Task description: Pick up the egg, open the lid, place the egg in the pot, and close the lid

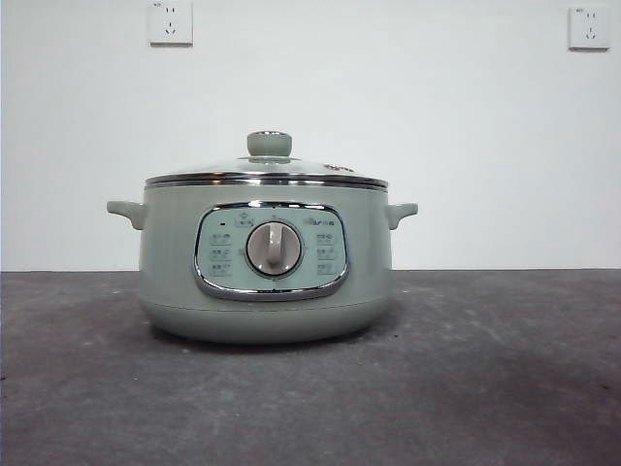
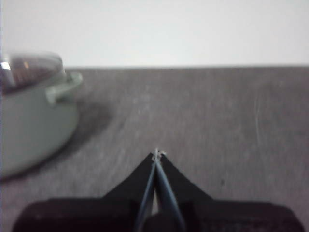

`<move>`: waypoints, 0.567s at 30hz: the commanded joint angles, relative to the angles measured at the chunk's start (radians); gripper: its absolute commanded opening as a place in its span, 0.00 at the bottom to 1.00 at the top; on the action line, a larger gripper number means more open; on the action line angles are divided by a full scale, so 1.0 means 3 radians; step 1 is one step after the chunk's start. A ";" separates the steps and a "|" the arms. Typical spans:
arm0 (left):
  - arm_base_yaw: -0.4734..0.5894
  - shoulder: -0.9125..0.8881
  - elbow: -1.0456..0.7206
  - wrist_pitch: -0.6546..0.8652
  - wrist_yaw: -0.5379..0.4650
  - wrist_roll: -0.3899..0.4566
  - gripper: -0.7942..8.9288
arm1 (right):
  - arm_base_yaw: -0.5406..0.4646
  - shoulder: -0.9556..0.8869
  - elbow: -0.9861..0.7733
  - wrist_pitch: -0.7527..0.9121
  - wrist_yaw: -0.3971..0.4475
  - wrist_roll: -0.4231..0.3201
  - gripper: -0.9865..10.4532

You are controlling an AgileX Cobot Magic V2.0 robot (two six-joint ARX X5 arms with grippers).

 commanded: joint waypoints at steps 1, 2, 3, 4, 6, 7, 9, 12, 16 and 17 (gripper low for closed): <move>0.0008 -0.0005 -0.0031 0.0010 0.0009 -0.0020 0.08 | -0.0003 -0.0009 -0.0149 0.0031 0.0010 -0.0011 0.09; 0.0008 -0.0004 -0.0031 0.0011 0.0009 -0.0020 0.08 | -0.0003 -0.0009 -0.0195 0.0036 0.0009 -0.0005 0.09; 0.0008 -0.0001 -0.0031 0.0013 0.0009 -0.0019 0.08 | -0.0001 -0.0009 -0.0196 0.0081 0.0022 -0.0013 0.09; 0.0008 -0.0001 -0.0031 0.0011 0.0009 -0.0019 0.08 | -0.0001 -0.0009 -0.0196 0.0086 0.0022 -0.0013 0.09; 0.0008 0.0006 -0.0031 0.0015 0.0009 -0.0019 0.08 | -0.0001 -0.0009 -0.0196 0.0093 0.0042 -0.0018 0.09; 0.0008 0.0018 -0.0031 0.0011 0.0009 -0.0019 0.08 | -0.0001 -0.0009 -0.0196 0.0086 0.0057 -0.0019 0.09; 0.0008 0.0029 -0.0031 0.0011 0.0009 -0.0019 0.08 | 0.0000 -0.0009 -0.0196 0.0051 0.0060 -0.0014 0.09; 0.0008 0.0038 -0.0031 0.0011 0.0009 -0.0019 0.08 | -0.0001 -0.0009 -0.0196 0.0057 0.0060 -0.0011 0.09; 0.0008 0.0046 -0.0031 0.0011 0.0009 -0.0019 0.08 | -0.0001 -0.0008 -0.0195 0.0053 0.0061 -0.0011 0.09; 0.0008 0.0048 -0.0031 0.0011 0.0009 -0.0019 0.08 | -0.0001 -0.0006 -0.0195 0.0053 0.0061 -0.0011 0.09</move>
